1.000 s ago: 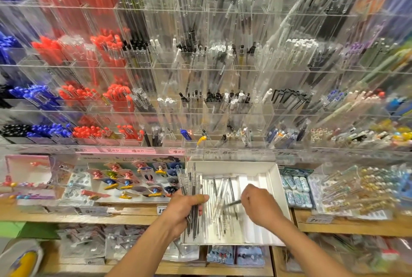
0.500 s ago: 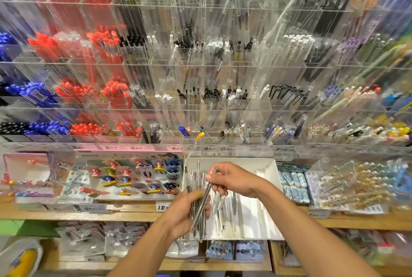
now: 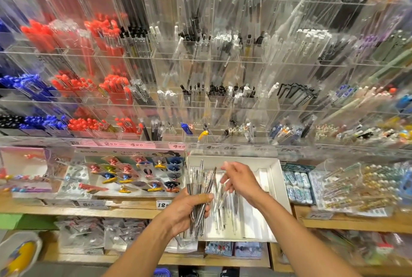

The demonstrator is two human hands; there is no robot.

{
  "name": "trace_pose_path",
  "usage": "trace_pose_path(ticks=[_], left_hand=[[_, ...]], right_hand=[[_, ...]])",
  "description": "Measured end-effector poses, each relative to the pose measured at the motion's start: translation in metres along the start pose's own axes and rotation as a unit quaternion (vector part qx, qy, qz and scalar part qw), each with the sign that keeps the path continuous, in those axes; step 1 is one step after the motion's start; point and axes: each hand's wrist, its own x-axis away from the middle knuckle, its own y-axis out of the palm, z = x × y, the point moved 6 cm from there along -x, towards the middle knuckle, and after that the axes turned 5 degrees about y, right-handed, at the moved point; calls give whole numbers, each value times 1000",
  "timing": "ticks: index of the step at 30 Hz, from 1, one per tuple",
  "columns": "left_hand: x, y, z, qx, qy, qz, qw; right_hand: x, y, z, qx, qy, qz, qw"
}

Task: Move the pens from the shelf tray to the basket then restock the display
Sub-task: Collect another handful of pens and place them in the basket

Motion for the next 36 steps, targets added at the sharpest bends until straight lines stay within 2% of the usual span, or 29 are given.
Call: trace_pose_path(ticks=[1,2,3,5,10,17,22,30,36], left_hand=[[0,-2,1,0,-1,10,1000],[0,-3,2,-2,-2,15,1000],[1,-5,3,-6,-2,18,1000],[2,-6,5,-13,1,20,1000],[8,-7,6,-12,10,4,1000],[10,-17,2,-16,15,23,1000],[12,-21,0,-22,12,31,999],[23,-24,3,-39,21,44,998],[26,-31,-5,-61,47,60,995]], right_hand=[[-6,-9,12,105,22,75,991],[-9,-13,26,238,57,113,963],[-10,-10,41,341,93,113,929],[-7,5,65,424,132,100,890],[-10,22,82,411,159,125,889],[-21,27,84,483,185,76,852],[-24,22,86,506,191,48,840],[-24,19,79,557,127,37,820],[-16,22,86,583,117,50,802]])
